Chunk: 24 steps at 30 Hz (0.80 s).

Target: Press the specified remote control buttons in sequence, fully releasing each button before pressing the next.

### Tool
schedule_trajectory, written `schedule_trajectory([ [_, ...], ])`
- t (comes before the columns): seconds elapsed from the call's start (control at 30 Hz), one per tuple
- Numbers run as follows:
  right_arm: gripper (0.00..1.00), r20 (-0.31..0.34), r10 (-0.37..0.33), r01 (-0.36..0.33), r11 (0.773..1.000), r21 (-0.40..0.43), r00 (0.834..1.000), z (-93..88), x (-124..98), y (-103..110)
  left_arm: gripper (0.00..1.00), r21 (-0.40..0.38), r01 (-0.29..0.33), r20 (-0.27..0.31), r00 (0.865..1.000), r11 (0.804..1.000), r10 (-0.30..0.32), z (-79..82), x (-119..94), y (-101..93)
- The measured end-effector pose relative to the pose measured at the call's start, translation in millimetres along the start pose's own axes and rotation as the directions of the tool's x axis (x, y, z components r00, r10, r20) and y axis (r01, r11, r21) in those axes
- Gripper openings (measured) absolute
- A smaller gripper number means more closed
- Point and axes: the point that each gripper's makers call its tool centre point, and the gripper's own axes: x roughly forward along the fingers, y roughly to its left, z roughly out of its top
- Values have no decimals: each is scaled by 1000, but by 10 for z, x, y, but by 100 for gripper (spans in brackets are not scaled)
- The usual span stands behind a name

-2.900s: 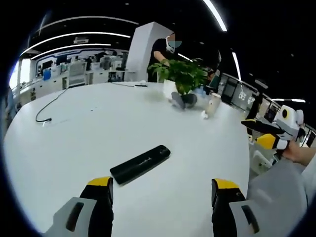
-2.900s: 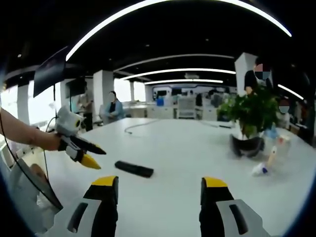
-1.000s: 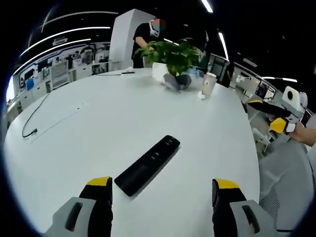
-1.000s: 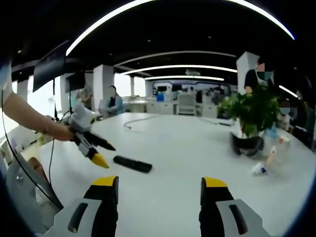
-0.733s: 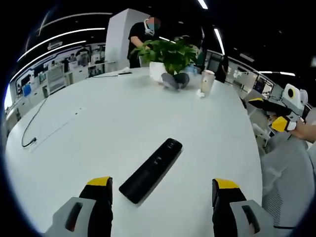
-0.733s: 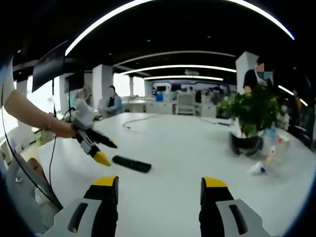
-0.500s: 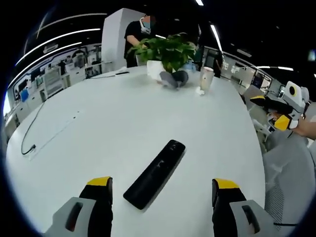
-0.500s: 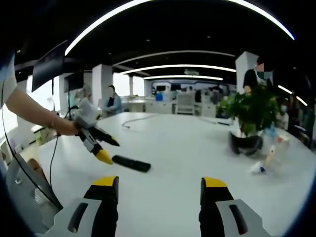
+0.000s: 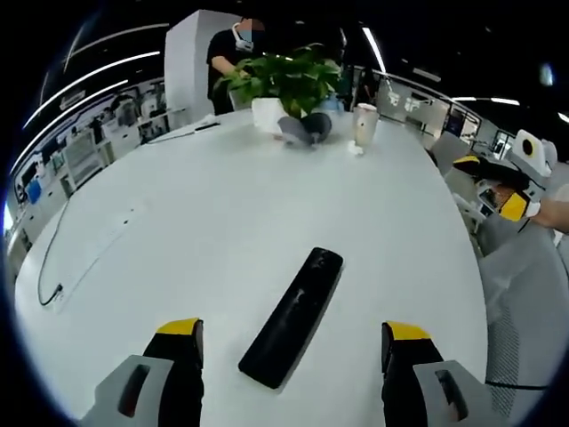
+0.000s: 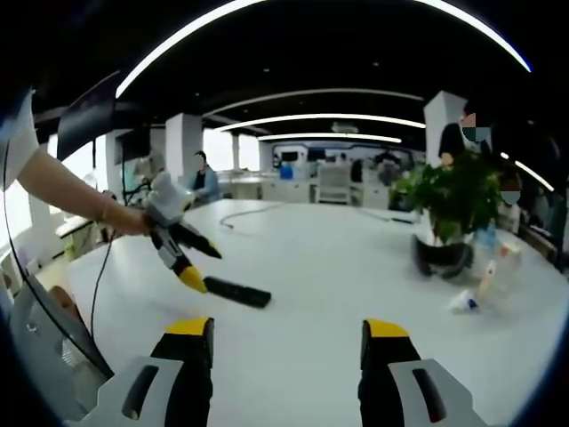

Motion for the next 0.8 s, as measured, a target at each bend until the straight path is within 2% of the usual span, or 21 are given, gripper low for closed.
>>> schedule_trajectory([
  [0.17,65,-9,12,-12,1000,-15,1000,-12,13,34,85,72,22,-66,998,997,-17,-66,48,-5],
  [0.53,64,-13,7,-8,1000,-14,1000,-21,15,15,84,138,52,-152,988,989,-31,-185,166,19],
  [0.8,64,-19,15,-15,1000,-19,1000,-30,26,31,76,192,66,-206,978,979,-25,-243,181,99],
])
